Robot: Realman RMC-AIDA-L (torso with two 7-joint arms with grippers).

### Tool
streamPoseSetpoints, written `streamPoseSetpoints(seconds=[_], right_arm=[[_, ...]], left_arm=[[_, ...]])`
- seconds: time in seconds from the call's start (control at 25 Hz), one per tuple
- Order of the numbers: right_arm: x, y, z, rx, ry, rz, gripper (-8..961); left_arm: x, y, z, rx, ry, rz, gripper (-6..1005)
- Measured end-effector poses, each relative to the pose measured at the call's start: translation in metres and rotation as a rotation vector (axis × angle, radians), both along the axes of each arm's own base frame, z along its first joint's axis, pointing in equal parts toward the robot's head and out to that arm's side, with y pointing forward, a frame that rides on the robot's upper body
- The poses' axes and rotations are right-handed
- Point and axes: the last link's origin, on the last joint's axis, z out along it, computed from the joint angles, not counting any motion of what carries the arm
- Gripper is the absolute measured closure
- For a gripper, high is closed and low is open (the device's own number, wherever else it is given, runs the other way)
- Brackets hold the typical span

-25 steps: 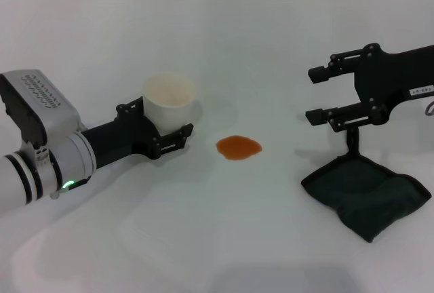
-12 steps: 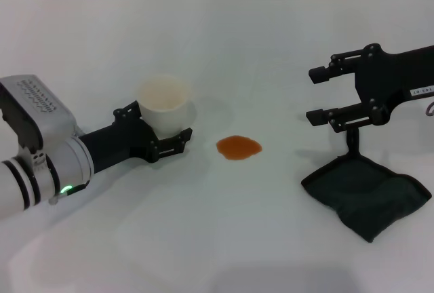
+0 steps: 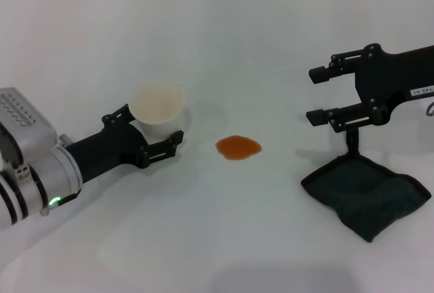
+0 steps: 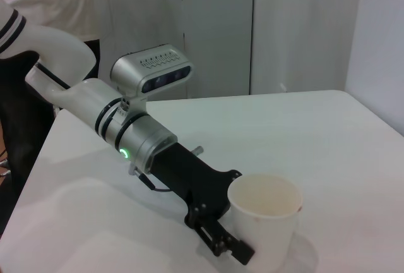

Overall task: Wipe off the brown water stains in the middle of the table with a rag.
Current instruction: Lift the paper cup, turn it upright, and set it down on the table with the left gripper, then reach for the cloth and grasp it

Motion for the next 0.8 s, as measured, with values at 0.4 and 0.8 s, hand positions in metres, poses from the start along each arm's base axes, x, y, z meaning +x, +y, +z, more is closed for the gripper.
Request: streamPoseSetpoints(seconds=[0.4,0.8], right_arm=[[-0.001,0.0,0.0,-0.003,0.003,-0.016,245],[-0.005,-0.001,0.015,0.021,-0.021,-0.102,246]], left_arm=[[-0.016,-0.017,0.005,0.02,-0.019,0.047,106],[-0.029,-0.055,0.039,0.045,-0.105,-0.007,106]])
